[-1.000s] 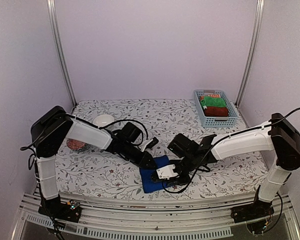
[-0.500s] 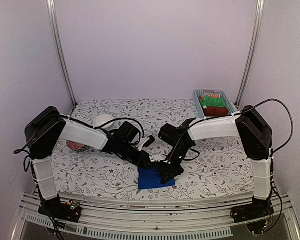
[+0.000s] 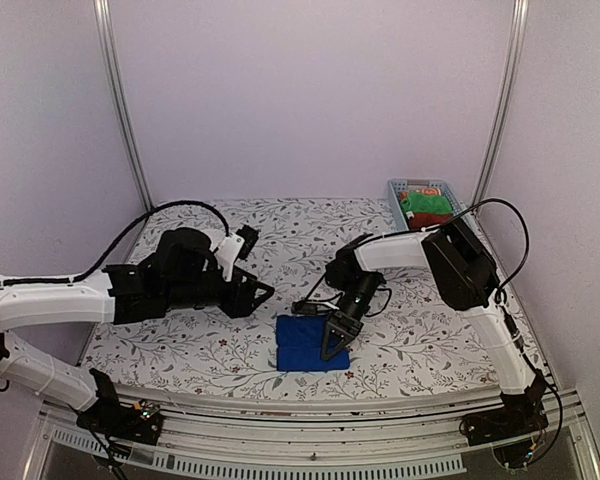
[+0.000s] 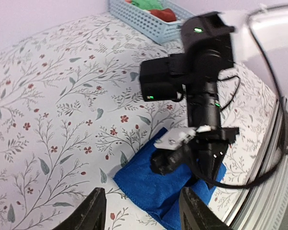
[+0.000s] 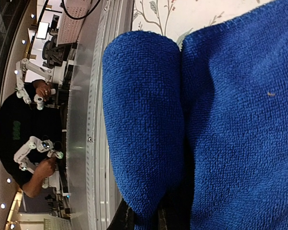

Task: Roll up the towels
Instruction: Roll the towel at the center of the board.

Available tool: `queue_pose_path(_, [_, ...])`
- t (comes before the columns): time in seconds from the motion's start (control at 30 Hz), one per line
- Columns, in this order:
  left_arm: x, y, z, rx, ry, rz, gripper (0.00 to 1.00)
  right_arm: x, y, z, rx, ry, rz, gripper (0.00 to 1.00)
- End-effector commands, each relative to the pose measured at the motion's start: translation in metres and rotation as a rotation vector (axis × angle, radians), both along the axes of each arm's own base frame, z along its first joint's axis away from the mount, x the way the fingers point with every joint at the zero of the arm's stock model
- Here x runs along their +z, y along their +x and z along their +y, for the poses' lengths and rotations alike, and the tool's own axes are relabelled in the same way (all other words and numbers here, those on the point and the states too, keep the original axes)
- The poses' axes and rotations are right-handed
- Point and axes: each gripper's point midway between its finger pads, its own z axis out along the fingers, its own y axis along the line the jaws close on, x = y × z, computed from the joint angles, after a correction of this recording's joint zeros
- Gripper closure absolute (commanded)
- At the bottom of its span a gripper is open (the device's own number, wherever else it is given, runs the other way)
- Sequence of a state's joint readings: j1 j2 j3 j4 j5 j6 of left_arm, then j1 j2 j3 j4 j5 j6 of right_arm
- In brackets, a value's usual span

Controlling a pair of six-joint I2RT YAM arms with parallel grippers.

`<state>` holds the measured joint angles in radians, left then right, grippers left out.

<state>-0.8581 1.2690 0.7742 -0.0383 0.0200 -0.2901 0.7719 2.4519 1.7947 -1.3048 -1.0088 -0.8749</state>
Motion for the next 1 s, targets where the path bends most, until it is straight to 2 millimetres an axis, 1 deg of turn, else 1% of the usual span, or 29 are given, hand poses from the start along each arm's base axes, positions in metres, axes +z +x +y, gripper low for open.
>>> queue_pose_path(0.0, [-0.001, -0.046, -0.011, -0.108, 0.143, -0.183, 0.43, -0.074, -0.005, -0.038, 0.061, -0.256, -0.002, 0.91])
queue_pose_path(0.03, [-0.003, -0.062, -0.019, -0.168, 0.166, -0.227, 0.41, -0.076, -0.004, -0.039, 0.057, -0.265, 0.002, 0.90])
queue_pose_path(0.1, [-0.011, -0.086, -0.031, -0.263, 0.221, -0.306, 0.37, -0.081, -0.005, -0.042, 0.054, -0.285, 0.011, 0.90])
queue_pose_path(0.13, [-0.017, -0.095, -0.037, -0.311, 0.257, -0.327, 0.36, -0.083, -0.005, -0.043, 0.052, -0.293, 0.017, 0.90])
queue_pose_path(0.27, [-0.044, -0.115, -0.061, -0.447, 0.413, -0.376, 0.39, -0.087, -0.006, -0.043, 0.046, -0.302, 0.029, 0.90])
queue_pose_path(0.33, [-0.057, -0.116, -0.068, -0.486, 0.487, -0.389, 0.40, -0.088, -0.006, -0.042, 0.039, -0.302, 0.033, 0.90])
queue_pose_path(0.43, [-0.082, -0.113, -0.076, -0.545, 0.593, -0.399, 0.39, -0.090, -0.007, -0.041, 0.033, -0.303, 0.038, 0.90])
queue_pose_path(0.57, [-0.098, -0.101, -0.084, -0.544, 0.689, -0.442, 0.37, -0.092, -0.007, -0.041, 0.028, -0.304, 0.038, 0.90])
queue_pose_path(0.7, [-0.114, -0.099, -0.090, -0.584, 0.715, -0.446, 0.38, -0.092, -0.008, -0.042, 0.029, -0.306, 0.040, 0.89])
queue_pose_path(0.8, [-0.128, -0.095, -0.090, -0.586, 0.753, -0.438, 0.39, -0.092, -0.008, -0.042, 0.027, -0.304, 0.046, 0.89])
queue_pose_path(0.9, [-0.136, -0.092, -0.090, -0.577, 0.778, -0.444, 0.39, -0.092, -0.009, -0.042, 0.028, -0.302, 0.050, 0.89])
queue_pose_path(0.97, [-0.140, -0.092, -0.091, -0.582, 0.778, -0.445, 0.42, -0.092, -0.010, -0.042, 0.026, -0.300, 0.053, 0.89])
